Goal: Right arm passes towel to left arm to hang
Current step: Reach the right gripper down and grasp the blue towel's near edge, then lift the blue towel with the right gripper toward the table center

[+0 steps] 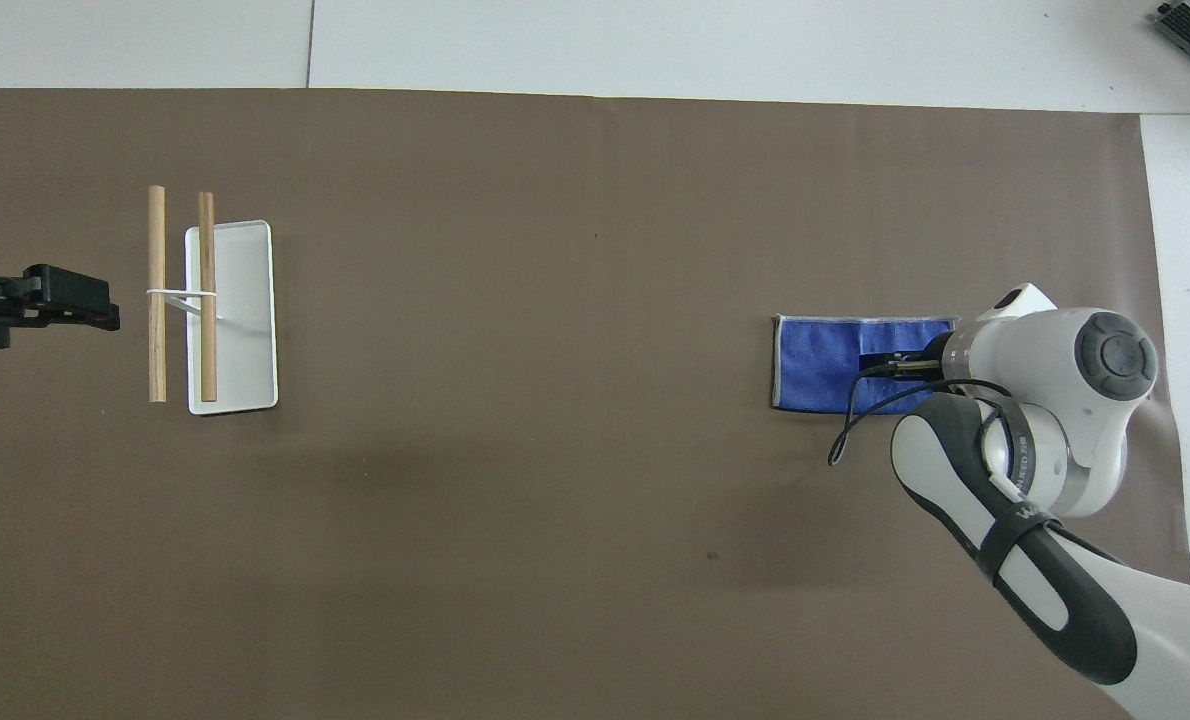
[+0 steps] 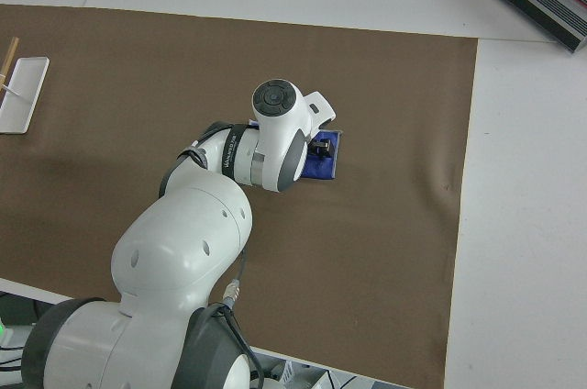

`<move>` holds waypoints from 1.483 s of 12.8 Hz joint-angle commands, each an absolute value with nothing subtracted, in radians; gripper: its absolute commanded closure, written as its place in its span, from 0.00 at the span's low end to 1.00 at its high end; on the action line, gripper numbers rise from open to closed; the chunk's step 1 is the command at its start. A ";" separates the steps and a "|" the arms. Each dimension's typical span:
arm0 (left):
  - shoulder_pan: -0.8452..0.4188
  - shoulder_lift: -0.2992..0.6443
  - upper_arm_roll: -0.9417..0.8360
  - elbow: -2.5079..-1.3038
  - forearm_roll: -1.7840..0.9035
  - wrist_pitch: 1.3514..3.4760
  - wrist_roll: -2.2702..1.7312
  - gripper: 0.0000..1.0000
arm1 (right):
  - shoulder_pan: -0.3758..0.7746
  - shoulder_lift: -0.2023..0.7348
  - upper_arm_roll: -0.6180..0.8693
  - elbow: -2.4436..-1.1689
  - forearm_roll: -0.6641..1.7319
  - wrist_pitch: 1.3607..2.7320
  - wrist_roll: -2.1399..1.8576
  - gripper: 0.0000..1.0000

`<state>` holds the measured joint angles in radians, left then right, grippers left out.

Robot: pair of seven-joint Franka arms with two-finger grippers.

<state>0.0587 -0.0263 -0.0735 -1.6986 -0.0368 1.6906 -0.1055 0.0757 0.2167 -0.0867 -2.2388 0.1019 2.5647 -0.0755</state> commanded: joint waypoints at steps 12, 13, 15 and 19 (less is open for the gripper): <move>0.058 -0.057 -0.071 -1.727 -0.026 1.687 -0.106 0.00 | 0.072 0.175 -0.064 -2.097 0.188 2.397 -0.086 1.00; 0.058 -0.057 -0.071 -1.727 -0.025 1.687 -0.106 0.00 | 0.072 0.161 -0.058 -2.065 0.236 2.357 -0.084 1.00; 0.058 -0.057 -0.071 -1.727 -0.025 1.687 -0.106 0.00 | 0.074 0.156 -0.048 -1.984 0.302 2.266 -0.052 1.00; 0.055 -0.058 -0.072 -1.727 -0.025 1.651 -0.106 0.00 | 0.072 0.152 -0.012 -1.850 0.474 2.184 0.133 1.00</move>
<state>0.0587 -0.0271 -0.0737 -1.6987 -0.0368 1.6798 -0.1055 0.0781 0.1464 -0.0303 -1.9019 0.4052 2.2124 0.0616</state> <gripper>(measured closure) 0.000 0.960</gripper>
